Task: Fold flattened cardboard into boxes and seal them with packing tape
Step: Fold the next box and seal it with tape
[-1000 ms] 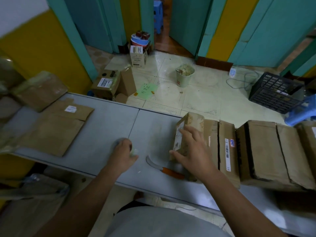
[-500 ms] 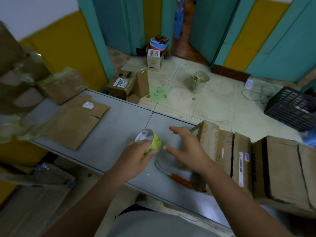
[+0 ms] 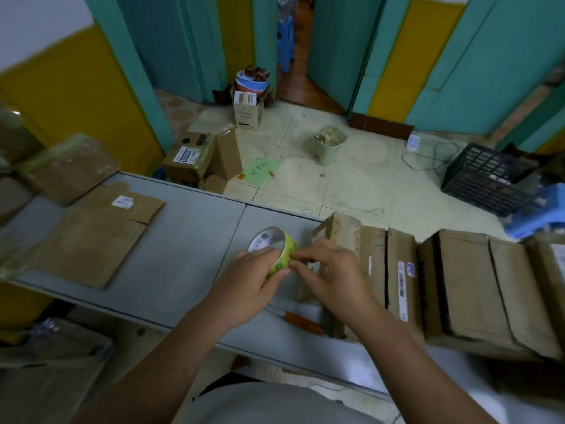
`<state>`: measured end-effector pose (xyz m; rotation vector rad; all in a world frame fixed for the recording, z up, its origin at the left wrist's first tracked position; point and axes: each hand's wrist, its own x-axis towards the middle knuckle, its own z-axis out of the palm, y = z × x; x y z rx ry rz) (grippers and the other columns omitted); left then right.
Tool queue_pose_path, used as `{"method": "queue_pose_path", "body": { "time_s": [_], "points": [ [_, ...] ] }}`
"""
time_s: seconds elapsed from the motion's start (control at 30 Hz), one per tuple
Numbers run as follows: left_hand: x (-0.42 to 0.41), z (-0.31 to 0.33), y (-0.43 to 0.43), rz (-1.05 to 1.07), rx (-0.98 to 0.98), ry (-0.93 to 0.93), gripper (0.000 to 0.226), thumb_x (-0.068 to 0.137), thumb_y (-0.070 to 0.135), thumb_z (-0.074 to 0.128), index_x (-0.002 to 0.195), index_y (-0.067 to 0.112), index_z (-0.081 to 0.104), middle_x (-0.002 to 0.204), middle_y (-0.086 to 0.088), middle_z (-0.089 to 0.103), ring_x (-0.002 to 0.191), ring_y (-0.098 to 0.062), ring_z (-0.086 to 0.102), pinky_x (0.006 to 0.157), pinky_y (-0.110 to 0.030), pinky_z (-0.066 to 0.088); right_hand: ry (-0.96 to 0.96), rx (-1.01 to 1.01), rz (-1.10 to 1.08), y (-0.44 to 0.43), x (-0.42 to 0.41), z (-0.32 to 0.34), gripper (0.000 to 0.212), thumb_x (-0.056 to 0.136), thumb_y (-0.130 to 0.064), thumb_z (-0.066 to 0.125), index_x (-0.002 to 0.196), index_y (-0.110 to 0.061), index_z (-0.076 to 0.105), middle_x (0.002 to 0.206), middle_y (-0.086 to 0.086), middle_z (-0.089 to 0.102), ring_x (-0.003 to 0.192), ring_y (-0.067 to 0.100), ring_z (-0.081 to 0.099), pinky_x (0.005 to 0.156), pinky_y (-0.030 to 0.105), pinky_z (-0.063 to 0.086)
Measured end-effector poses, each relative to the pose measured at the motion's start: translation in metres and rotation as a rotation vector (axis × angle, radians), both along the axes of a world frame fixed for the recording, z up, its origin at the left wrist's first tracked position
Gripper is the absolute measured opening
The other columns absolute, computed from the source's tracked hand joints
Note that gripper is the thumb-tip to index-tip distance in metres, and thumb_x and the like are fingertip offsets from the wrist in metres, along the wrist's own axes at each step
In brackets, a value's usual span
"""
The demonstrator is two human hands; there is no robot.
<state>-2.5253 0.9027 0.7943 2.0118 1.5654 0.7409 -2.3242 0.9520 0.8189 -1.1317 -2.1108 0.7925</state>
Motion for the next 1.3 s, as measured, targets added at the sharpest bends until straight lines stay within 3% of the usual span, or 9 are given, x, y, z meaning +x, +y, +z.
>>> {"method": "queue_pose_path", "body": {
  "time_s": [0.2,0.33,0.43,0.53,0.63,0.83,1.0,1.1,1.3],
  "points": [
    [0.013,0.001,0.007,-0.083,-0.044,0.018,0.018,0.104,0.042,0.058,0.090,0.042,0.047,0.077,0.016,0.048,0.079,-0.006,0.048,0.062,-0.032,0.043,0.018,-0.183,-0.062,-0.001,0.014,0.012,0.005,0.091,-0.013,0.079,0.095,-0.012,0.076,0.093,-0.001,0.069,0.087,0.011,0.065,0.084,0.029,0.055],
    [0.019,0.006,0.015,-0.130,-0.065,0.001,0.018,0.105,0.042,0.059,0.091,0.030,0.056,0.076,0.009,0.053,0.075,-0.006,0.051,0.059,-0.035,0.041,-0.013,-0.182,-0.038,0.002,0.022,0.019,0.004,0.097,-0.012,0.071,0.096,-0.009,0.073,0.095,0.003,0.067,0.088,0.016,0.063,0.084,0.037,0.053],
    [0.019,0.011,0.019,-0.184,-0.089,-0.005,0.017,0.102,0.049,0.060,0.099,0.033,0.060,0.082,0.010,0.058,0.079,-0.009,0.054,0.064,-0.038,0.047,-0.012,-0.204,-0.014,0.004,0.028,0.018,0.005,0.100,-0.011,0.067,0.097,-0.009,0.069,0.095,0.003,0.065,0.088,0.018,0.062,0.083,0.037,0.053],
    [0.016,0.014,0.019,-0.225,-0.099,-0.006,0.016,0.097,0.054,0.067,0.102,0.048,0.053,0.087,0.021,0.056,0.088,-0.001,0.053,0.067,-0.024,0.040,0.016,-0.259,-0.037,0.009,0.036,0.014,0.009,0.103,-0.013,0.062,0.095,-0.013,0.065,0.092,-0.001,0.064,0.085,0.014,0.062,0.077,0.031,0.052],
    [0.014,0.014,0.016,-0.196,-0.082,-0.048,0.014,0.095,0.058,0.062,0.100,0.047,0.054,0.084,0.019,0.057,0.089,0.000,0.055,0.064,-0.014,0.039,0.069,-0.263,-0.088,0.010,0.039,0.008,0.011,0.104,-0.014,0.060,0.094,-0.017,0.063,0.087,-0.006,0.065,0.078,0.006,0.060,0.069,0.017,0.044],
    [0.016,0.016,0.010,-0.150,-0.178,-0.175,0.024,0.099,0.054,0.061,0.113,0.035,0.067,0.087,0.010,0.073,0.078,-0.012,0.071,0.067,-0.042,0.059,0.131,-0.276,-0.095,0.003,0.036,0.000,0.013,0.104,-0.014,0.060,0.092,-0.017,0.062,0.077,-0.008,0.061,0.068,0.005,0.054,0.062,0.019,0.042],
    [0.010,0.018,0.008,-0.078,-0.259,-0.277,0.021,0.095,0.055,0.068,0.097,0.035,0.069,0.084,0.008,0.075,0.073,-0.011,0.077,0.063,-0.043,0.065,0.279,-0.469,-0.001,0.003,0.046,0.002,0.016,0.106,-0.014,0.059,0.090,-0.013,0.065,0.078,0.011,0.062,0.075,0.017,0.058,0.072,0.034,0.050],
    [0.013,0.020,0.011,-0.018,-0.246,-0.206,0.033,0.091,0.065,0.066,0.091,0.032,0.069,0.075,0.005,0.073,0.067,-0.013,0.074,0.062,-0.053,0.062,0.382,-0.550,0.030,0.001,0.047,0.001,0.019,0.105,-0.021,0.059,0.089,-0.021,0.068,0.079,0.002,0.067,0.080,0.018,0.064,0.078,0.033,0.053],
    [0.018,0.028,0.014,-0.010,-0.177,-0.082,0.038,0.092,0.071,0.060,0.093,0.034,0.068,0.073,0.010,0.072,0.063,-0.011,0.070,0.059,-0.049,0.059,0.504,-0.528,-0.145,0.002,0.043,-0.011,0.013,0.089,-0.038,0.073,0.092,-0.025,0.074,0.083,0.002,0.072,0.081,0.018,0.069,0.078,0.030,0.058]
  ]
}}
